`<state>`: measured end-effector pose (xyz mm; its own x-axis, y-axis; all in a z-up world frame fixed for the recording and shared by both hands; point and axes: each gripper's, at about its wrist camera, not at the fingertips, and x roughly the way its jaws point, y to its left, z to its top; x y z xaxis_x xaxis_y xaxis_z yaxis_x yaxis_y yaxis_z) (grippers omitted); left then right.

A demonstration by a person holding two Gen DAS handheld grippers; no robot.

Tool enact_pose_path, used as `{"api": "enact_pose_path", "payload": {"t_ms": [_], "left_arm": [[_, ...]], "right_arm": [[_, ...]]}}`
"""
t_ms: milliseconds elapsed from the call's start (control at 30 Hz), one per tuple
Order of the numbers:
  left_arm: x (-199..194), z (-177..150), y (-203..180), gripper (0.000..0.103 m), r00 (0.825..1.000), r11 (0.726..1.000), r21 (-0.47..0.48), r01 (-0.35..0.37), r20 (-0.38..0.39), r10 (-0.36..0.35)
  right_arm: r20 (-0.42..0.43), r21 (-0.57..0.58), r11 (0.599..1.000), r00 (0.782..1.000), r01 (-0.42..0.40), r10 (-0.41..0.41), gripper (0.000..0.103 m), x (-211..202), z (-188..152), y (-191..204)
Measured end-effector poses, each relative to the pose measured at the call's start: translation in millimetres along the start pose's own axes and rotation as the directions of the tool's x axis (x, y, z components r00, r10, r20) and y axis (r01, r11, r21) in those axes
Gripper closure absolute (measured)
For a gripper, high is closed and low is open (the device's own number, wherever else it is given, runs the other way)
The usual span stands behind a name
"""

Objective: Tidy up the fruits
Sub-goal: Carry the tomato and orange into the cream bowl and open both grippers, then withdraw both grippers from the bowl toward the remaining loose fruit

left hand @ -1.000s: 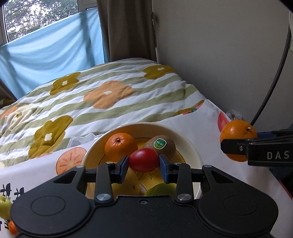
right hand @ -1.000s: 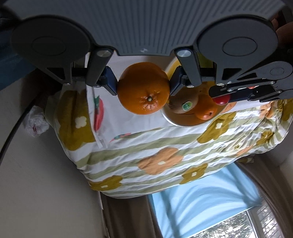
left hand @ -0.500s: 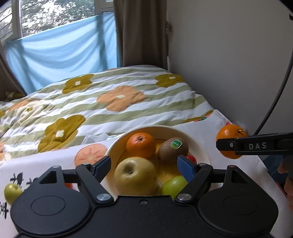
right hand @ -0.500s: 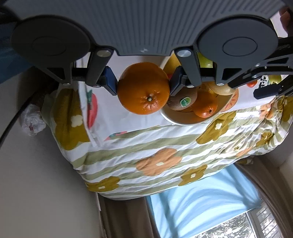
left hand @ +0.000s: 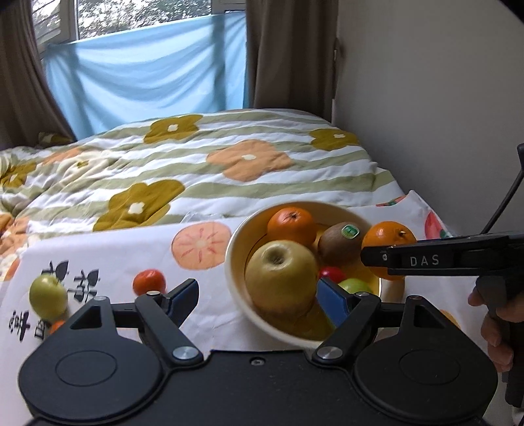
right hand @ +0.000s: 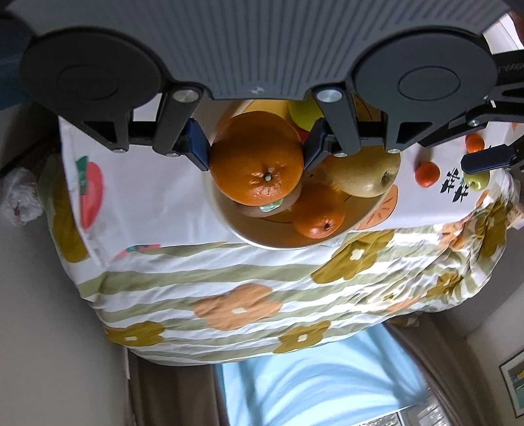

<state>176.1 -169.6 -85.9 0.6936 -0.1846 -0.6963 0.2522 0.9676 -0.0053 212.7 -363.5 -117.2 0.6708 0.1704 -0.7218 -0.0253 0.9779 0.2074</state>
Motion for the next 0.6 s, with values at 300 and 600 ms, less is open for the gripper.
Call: {"api": "enact_pose_path", "payload": {"t_ms": [300,600], "left_arm": [[-6.0,-9.4,3.3,0.018,1.0,0.999,-0.023,-0.022,0.0,0.022],[-13.3,-11.7,0.8,0.018,1.0,0.999,-0.042,-0.025,0.011,0.025]], "right_arm": [[0.092,-0.051,0.998,0.996,0.019,-0.015,0.0,-11.6,-0.5,6.6],[0.076,-0.026,0.999,0.997,0.022,-0.02,0.0,-23.0,-5.6,-1.3]]}}
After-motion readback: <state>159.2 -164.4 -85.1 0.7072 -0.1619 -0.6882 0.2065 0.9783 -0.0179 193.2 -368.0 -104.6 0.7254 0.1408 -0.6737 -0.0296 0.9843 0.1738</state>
